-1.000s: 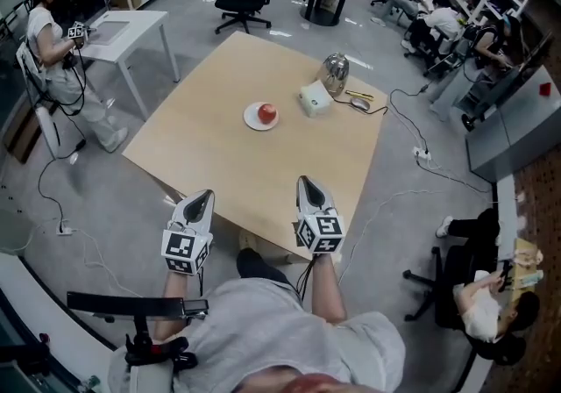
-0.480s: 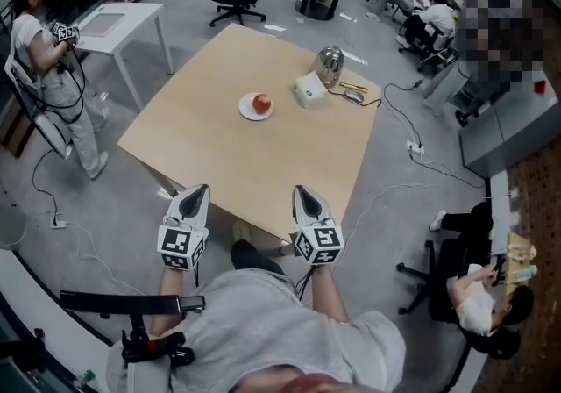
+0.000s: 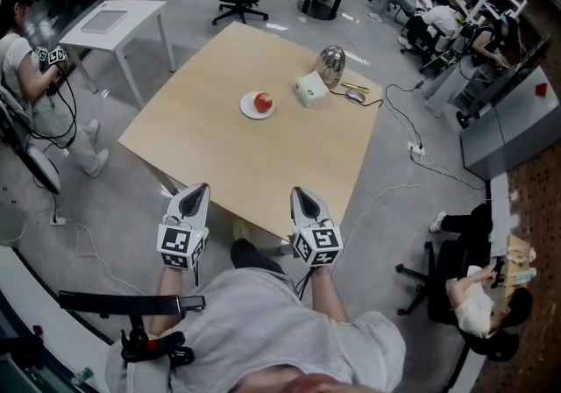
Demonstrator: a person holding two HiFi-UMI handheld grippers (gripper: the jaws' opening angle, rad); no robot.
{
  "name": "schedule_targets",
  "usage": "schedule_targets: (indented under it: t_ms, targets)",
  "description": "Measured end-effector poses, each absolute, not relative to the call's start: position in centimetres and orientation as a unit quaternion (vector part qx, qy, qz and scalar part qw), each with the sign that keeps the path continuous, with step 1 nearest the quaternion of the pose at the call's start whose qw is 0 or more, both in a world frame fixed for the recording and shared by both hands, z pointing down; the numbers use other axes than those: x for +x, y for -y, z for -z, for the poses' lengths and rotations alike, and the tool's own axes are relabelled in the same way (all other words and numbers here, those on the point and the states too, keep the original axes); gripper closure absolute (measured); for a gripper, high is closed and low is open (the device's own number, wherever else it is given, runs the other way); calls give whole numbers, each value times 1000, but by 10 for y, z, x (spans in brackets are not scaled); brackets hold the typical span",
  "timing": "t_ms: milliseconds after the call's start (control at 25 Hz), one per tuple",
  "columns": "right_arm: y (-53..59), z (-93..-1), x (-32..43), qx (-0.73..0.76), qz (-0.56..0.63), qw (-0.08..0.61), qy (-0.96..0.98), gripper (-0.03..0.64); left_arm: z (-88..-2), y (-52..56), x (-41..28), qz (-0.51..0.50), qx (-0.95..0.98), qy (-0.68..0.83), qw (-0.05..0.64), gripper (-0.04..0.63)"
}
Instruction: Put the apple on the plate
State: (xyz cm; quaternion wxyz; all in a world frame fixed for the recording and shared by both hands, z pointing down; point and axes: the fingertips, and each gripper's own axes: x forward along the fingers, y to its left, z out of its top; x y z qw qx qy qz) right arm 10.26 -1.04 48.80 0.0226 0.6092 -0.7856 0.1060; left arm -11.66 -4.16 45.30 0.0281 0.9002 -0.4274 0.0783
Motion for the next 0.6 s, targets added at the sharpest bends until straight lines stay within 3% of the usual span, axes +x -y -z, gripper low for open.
schedule_targets:
  t_ms: [600]
  targets:
    - [13, -488, 100, 606, -111, 20, 788, 611, -452, 43, -118, -81, 900, 428, 29, 575]
